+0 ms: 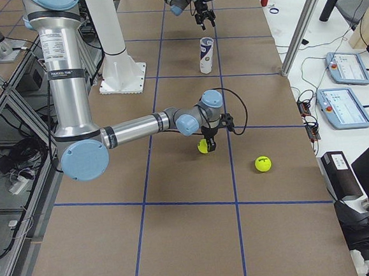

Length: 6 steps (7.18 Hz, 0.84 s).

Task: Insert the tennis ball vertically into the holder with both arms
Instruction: 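Grasp the nearer yellow tennis ball with the right gripper while the left gripper waits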

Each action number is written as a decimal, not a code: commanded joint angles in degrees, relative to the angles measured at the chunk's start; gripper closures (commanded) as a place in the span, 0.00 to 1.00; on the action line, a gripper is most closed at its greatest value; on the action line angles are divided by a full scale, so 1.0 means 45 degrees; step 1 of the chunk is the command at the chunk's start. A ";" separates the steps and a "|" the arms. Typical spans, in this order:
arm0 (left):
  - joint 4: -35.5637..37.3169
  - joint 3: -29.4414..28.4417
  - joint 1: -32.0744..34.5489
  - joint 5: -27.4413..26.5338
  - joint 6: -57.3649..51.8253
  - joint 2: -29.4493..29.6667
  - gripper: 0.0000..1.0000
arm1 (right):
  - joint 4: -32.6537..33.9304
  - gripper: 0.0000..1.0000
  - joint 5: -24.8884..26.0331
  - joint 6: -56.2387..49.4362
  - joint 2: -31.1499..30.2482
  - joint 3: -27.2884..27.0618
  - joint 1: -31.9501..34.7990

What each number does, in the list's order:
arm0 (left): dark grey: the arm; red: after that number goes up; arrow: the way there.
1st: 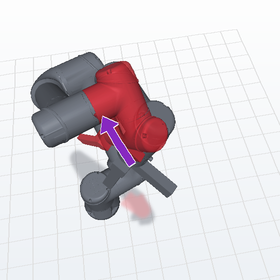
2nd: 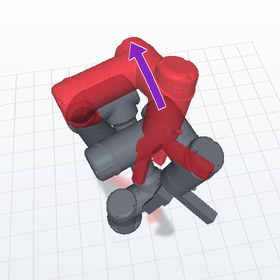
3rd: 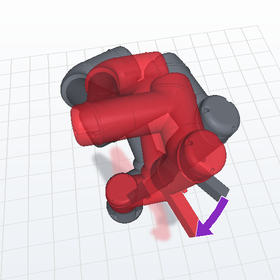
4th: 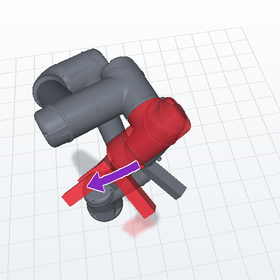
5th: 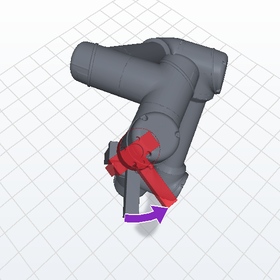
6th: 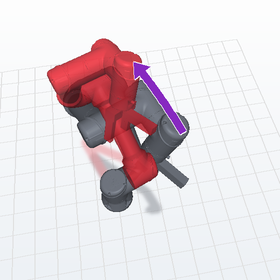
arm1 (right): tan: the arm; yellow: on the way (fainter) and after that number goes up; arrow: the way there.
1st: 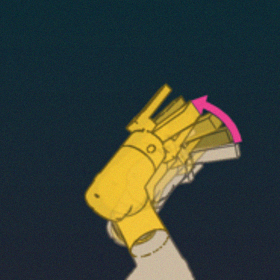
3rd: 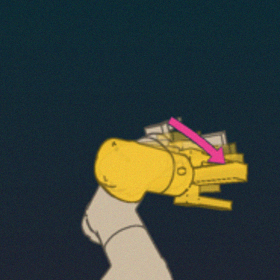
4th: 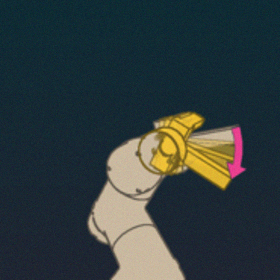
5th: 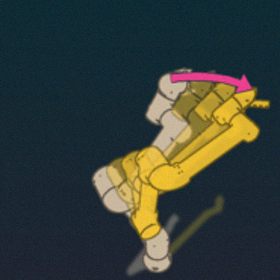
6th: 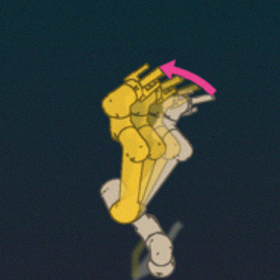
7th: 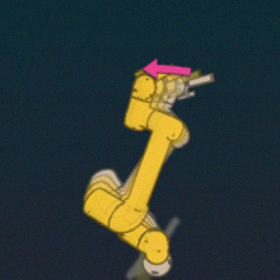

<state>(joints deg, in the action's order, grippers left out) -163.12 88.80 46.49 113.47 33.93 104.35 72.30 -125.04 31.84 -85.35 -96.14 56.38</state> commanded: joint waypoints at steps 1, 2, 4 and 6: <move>0.0000 -0.0006 -0.0019 0.0000 0.0000 0.0054 0.01 | 0.0512 1.00 -0.0976 0.0111 0.0816 -0.0218 0.0767; 0.0000 -0.0064 -0.0213 0.0000 0.0000 0.0112 0.01 | 0.0670 1.00 -0.0982 0.0247 0.1228 -0.0431 0.0829; -0.0058 -0.0065 -0.1420 -0.0851 -0.0078 0.0463 0.02 | 0.0672 1.00 -0.1001 0.1548 0.2262 -0.0433 0.0830; -0.1068 -0.0065 -0.2806 -0.3463 -0.0039 0.0503 0.03 | 0.0692 1.00 -0.1021 0.2218 0.2656 -0.0666 0.0830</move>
<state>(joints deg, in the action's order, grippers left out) -165.06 88.53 37.70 104.71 33.63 106.43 75.36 -129.55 39.72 -74.62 -98.38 60.09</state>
